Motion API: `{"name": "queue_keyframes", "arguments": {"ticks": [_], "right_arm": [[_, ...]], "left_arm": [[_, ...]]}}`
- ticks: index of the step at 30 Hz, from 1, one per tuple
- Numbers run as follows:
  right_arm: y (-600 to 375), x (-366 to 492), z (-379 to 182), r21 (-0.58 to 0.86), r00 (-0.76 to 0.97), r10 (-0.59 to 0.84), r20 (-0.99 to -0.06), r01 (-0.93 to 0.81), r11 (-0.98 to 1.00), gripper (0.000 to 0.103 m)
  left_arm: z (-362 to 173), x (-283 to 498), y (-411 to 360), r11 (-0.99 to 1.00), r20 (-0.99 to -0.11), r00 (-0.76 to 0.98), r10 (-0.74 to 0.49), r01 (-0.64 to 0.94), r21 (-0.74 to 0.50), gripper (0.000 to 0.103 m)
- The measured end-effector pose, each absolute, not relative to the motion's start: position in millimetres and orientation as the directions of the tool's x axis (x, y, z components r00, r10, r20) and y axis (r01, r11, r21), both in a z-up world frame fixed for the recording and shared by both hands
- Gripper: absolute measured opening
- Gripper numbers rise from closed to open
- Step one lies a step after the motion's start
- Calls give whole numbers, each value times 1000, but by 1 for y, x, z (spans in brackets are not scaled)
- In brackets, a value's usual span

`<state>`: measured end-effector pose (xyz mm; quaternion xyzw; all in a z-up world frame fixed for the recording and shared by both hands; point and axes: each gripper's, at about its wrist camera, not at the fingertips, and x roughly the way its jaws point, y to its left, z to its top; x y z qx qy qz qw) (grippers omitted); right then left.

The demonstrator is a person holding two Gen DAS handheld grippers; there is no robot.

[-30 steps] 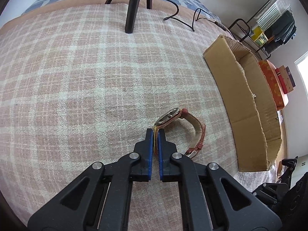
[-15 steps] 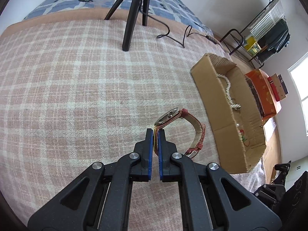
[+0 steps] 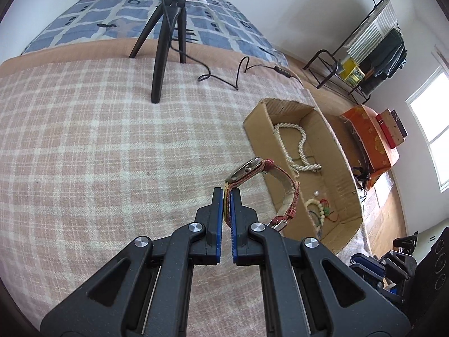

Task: Organize jewelry
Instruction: 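Lift and carry the watch with the left tool while the right tool carries the pearl to the box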

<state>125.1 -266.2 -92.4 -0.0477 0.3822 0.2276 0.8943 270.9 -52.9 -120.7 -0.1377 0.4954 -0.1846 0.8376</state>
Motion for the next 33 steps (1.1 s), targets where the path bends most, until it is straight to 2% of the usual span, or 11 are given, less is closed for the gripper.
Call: {"name": "queue_keyframes", "arguments": {"ticks": [14,33], "right_arm": [[-318,152,-88,133,666,324,-672,-322,937,6],[-323,177,-115,145,629,320,-708,-313,939,6]], "left_arm": [[-104,302,-119,872,-753,440,-489,249,-421,2],[-122,359,-212,885,-791,405,-459,290,-365,2]]}}
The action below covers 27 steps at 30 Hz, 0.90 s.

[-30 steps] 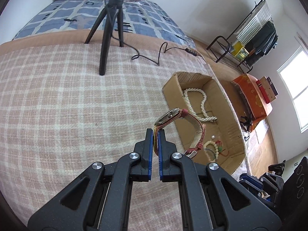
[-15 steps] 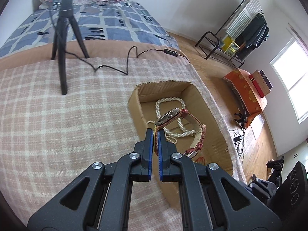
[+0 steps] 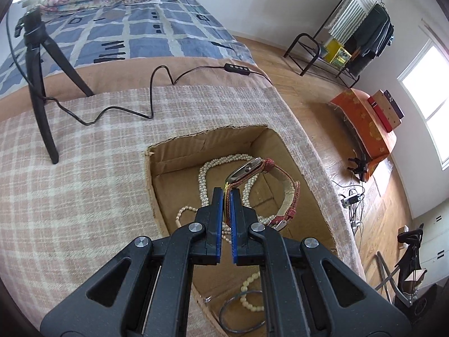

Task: Organize jewelry
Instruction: 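Lift and carry the watch with the left tool while the right tool carries the pearl to the box, then open the left tool over the box while the right tool releases the pearl earring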

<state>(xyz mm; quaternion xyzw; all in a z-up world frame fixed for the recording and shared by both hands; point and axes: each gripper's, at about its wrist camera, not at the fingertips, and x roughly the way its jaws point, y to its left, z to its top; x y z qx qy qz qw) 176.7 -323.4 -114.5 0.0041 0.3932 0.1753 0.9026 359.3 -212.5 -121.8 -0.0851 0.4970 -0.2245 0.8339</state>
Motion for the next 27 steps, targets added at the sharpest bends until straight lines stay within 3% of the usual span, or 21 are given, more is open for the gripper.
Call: {"name": "queue_keyframes", "arguments": {"ticks": [18,20,22,24,26,27], "right_arm": [[-317,185,-120,120,623,305,-720,-321,939,11],[-315,185,-119,114,630,304,-715,-324,939,25],[-313,184,-117,102,635,298,-713,-327,940,31],[-311,183,-115,86,641,288,-712,-326,941,44],[-309,180,-113,65,654,271,-706,-321,945,79],[-308,179,-112,55,664,263,-700,-317,947,85]], "left_arm": [[-123,355,-244,892,-800,428,-420,358,-277,3],[-120,354,-244,891,-793,440,-421,364,-271,5],[-117,353,-244,891,-788,452,-419,369,-263,5],[-114,352,-245,890,-787,455,-418,377,-255,15],[-111,350,-245,891,-783,464,-415,381,-246,48],[-108,347,-244,891,-772,482,-415,386,-239,52]]}}
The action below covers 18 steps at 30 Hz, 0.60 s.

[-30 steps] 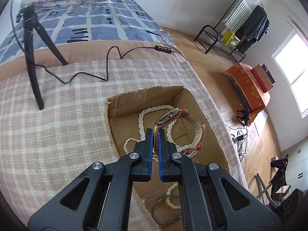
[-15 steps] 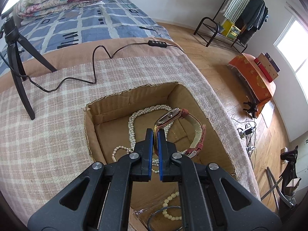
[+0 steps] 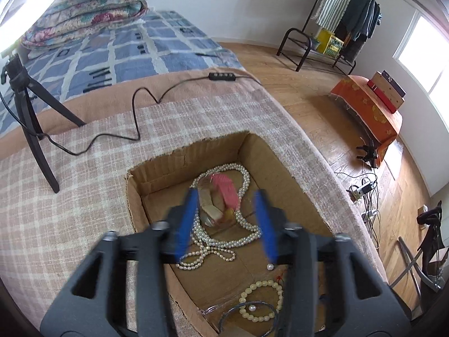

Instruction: Organize jewelry

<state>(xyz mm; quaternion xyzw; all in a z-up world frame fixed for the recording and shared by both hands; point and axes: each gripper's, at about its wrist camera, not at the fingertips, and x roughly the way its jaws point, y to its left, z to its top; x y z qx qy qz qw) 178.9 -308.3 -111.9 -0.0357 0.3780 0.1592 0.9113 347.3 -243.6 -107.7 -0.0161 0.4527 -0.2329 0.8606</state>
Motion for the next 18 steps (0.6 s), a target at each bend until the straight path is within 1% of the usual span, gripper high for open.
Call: {"name": "queue_keyframes", "arguments": {"ticks": [1,3,5,7,10,11,18], "right_arm": [[-308,177,-110,50,672,262,-693,-317,947,88],[-306,176,-108,43,674,258,-692,-318,947,88],[-304,175,-106,16,687,226,-691,-297,955,96],[-304,174,-104,5,694,213,-688,-289,957,99],[-304,173,-100,-17,703,184,-687,-269,963,101],[-304,175,-98,-26,707,172,-686,-260,965,103],[-304,166,-83,-54,730,130,-671,-223,973,103]], "left_arm": [[-105,345,-243,893,-766,496,-410,389,-226,55],[-101,343,-243,896,-764,507,-400,393,-209,60],[-99,342,-241,895,-761,508,-403,393,-212,64],[-95,340,-238,896,-759,512,-403,389,-213,67],[-89,337,-234,901,-754,523,-397,379,-212,75],[-87,336,-232,902,-751,527,-398,376,-213,75],[-71,326,-217,911,-743,550,-382,358,-204,76]]}}
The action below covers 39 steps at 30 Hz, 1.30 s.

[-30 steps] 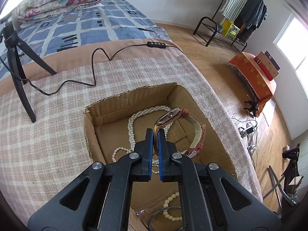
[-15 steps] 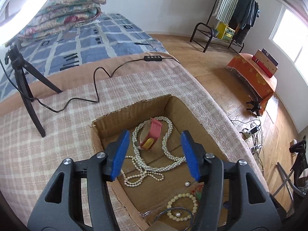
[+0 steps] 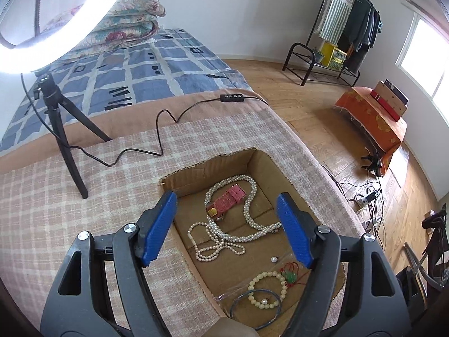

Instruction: Organize jewelry

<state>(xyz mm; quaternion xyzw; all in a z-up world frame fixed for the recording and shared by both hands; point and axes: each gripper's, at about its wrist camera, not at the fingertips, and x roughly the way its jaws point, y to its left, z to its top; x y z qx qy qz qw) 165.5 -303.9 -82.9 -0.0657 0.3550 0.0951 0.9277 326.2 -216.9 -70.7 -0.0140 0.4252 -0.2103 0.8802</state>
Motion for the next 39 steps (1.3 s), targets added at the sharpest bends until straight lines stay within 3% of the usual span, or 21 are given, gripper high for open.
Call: {"name": "queue_keyframes", "arguments": {"ticks": [14,26,31,39], "right_arm": [[-298,138,-43,-124,783,46,-621,-157,980,103],[-297,111,-20,-150,807,-5,-591,-103,983,103],[-295,95,-10,-164,818,-24,-574,-87,983,103],[-301,77,-4,-179,826,-61,-560,-48,983,103]], "left_arm": [[-26,290,-184,930,-709,615,-345,327,-168,77],[13,239,-153,945,-657,692,-298,310,-103,86],[29,209,-135,953,-614,738,-280,293,-82,99],[35,163,-116,954,-582,769,-264,298,-38,100]]}}
